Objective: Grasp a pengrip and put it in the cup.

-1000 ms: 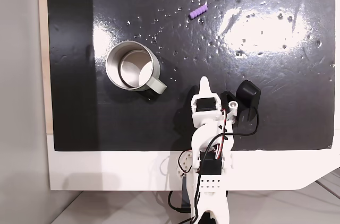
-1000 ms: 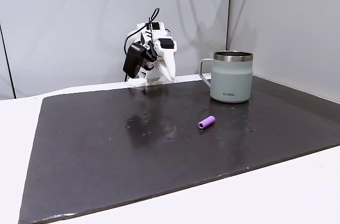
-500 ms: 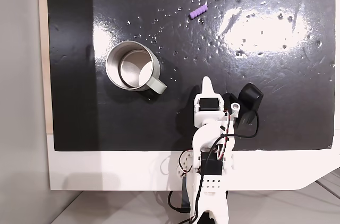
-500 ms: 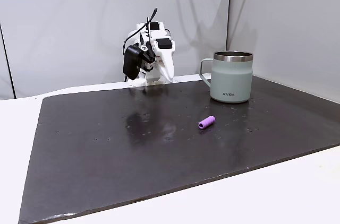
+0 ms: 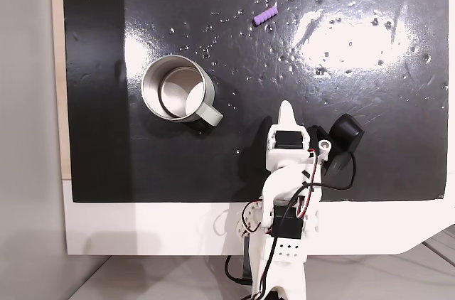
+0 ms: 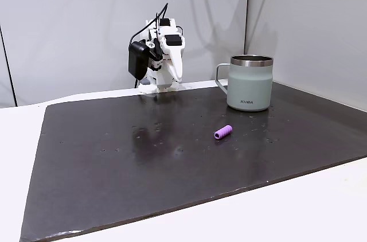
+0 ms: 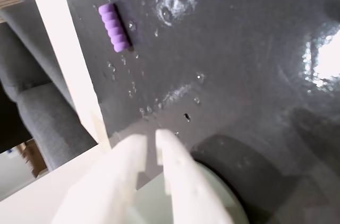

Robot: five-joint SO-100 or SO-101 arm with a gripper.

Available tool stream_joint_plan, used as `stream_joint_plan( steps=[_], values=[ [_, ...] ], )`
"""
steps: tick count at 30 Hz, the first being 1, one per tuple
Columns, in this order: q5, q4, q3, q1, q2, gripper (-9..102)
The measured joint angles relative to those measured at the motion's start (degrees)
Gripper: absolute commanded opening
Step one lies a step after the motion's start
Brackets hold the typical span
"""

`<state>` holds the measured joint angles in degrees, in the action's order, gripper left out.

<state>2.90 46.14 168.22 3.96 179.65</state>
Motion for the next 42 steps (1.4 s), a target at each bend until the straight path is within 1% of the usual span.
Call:
stream_joint_plan(
  steps=[5, 8, 16, 26, 35, 42],
  values=[
    [-0.9, -2.1, -14.0, 0.0, -20.8, 0],
    [-1.8, -2.1, -22.3, -0.5, -30.2, 0],
    [-2.1, -0.2, -41.8, -3.6, -47.7, 0],
    [-3.2, 8.5, -58.1, -5.2, -62.6, 8],
    [-3.2, 20.5, -76.7, -5.1, -79.6, 12],
    [-2.5, 28.4, -89.3, -2.4, -91.7, 16]
  ],
)
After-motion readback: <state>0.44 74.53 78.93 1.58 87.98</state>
